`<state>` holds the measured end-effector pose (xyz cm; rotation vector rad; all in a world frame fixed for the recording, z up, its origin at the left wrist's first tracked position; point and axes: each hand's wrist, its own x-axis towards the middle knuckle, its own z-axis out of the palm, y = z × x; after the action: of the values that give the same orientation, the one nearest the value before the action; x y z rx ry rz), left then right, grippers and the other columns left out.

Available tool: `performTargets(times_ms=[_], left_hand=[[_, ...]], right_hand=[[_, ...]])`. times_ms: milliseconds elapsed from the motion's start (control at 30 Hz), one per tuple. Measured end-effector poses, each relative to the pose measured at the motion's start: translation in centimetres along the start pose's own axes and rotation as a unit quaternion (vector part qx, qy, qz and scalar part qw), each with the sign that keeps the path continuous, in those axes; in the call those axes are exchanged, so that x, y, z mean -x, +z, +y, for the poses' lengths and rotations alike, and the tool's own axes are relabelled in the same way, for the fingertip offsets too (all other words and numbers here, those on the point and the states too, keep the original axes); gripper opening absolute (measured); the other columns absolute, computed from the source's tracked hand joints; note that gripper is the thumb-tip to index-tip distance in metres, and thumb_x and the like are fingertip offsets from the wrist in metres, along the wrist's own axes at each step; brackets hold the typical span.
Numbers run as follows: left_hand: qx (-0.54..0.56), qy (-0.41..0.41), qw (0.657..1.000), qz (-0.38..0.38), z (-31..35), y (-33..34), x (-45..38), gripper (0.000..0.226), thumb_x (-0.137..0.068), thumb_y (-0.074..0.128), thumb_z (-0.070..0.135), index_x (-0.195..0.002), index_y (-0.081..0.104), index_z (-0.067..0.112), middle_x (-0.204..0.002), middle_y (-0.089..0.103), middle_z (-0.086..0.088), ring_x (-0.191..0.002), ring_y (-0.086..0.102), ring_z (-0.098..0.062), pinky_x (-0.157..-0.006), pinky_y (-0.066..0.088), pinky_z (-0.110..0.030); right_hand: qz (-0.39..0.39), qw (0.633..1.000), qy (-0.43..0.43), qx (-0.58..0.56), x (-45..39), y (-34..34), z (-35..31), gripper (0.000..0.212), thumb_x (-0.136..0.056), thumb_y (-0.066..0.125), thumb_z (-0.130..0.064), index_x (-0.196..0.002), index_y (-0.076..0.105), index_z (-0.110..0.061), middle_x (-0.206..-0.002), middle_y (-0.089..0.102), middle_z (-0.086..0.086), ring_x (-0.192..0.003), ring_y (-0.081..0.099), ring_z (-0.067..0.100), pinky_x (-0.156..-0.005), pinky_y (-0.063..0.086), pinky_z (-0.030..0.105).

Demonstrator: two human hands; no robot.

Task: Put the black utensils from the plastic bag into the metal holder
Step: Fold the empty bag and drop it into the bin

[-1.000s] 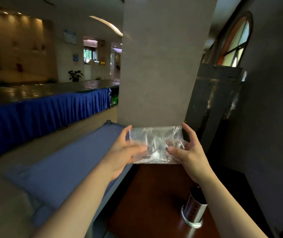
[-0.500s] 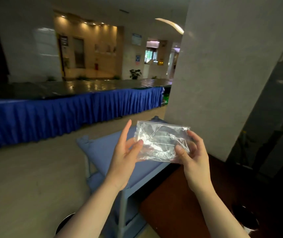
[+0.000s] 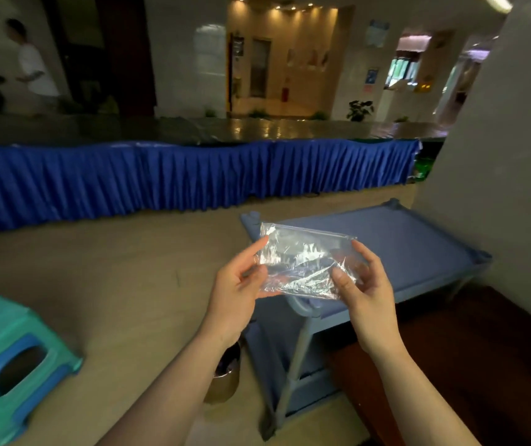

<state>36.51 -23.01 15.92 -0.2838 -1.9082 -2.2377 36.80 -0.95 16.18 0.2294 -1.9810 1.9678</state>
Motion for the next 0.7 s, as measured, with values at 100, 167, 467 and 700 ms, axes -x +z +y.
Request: performTargets(times_ms=[100,167,467,700], left_hand=[[-0.007,-0.03,0.999,0.044,-1.6,-2.9,0.5,0.051,-0.1,0.056,-0.001,-0.14,0.059,0.03,-0.108,0.077,-0.005,-0.106,0.073,-0.028,-0.098,0.056,-0.056],[-0.015,-0.043,0.996,0.073,-2.8,-4.8,0.8,0.052,-0.099,0.057,-0.002,-0.135,0.061,0.035,-0.103,0.076,0.003,-0.101,0.074,-0.02,-0.092,0.06,-0.047],[-0.055,-0.097,0.981,0.157,-9.2,-14.2,-0.7,0.05,-0.095,0.06,-0.008,-0.129,0.067,0.029,-0.094,0.076,0.003,-0.089,0.074,-0.01,-0.074,0.06,-0.025],[-0.067,-0.159,0.971,0.162,-15.7,-20.9,-5.9,0.053,-0.092,0.062,-0.008,-0.124,0.07,0.032,-0.092,0.074,0.011,-0.095,0.072,-0.022,-0.089,0.061,-0.047]], right_hand=[[-0.026,0.999,0.034,-0.01,-0.2,2.8,2.6,0.051,-0.094,0.068,-0.017,-0.139,0.053,-0.035,-0.132,0.066,0.0,-0.121,0.065,0.02,-0.099,0.055,0.052],[-0.043,0.998,0.055,-0.007,-0.3,4.6,4.2,0.049,-0.095,0.068,-0.016,-0.138,0.054,-0.035,-0.133,0.066,0.0,-0.122,0.064,0.019,-0.103,0.052,0.055],[-0.099,0.985,0.141,0.014,-1.8,14.0,12.4,0.049,-0.096,0.066,-0.009,-0.14,0.053,-0.025,-0.138,0.062,-0.001,-0.128,0.059,0.015,-0.109,0.048,0.049],[-0.102,0.974,0.201,0.031,-4.6,20.0,19.7,0.048,-0.096,0.065,-0.003,-0.137,0.055,-0.024,-0.132,0.067,0.0,-0.115,0.069,0.023,-0.101,0.053,0.056]])
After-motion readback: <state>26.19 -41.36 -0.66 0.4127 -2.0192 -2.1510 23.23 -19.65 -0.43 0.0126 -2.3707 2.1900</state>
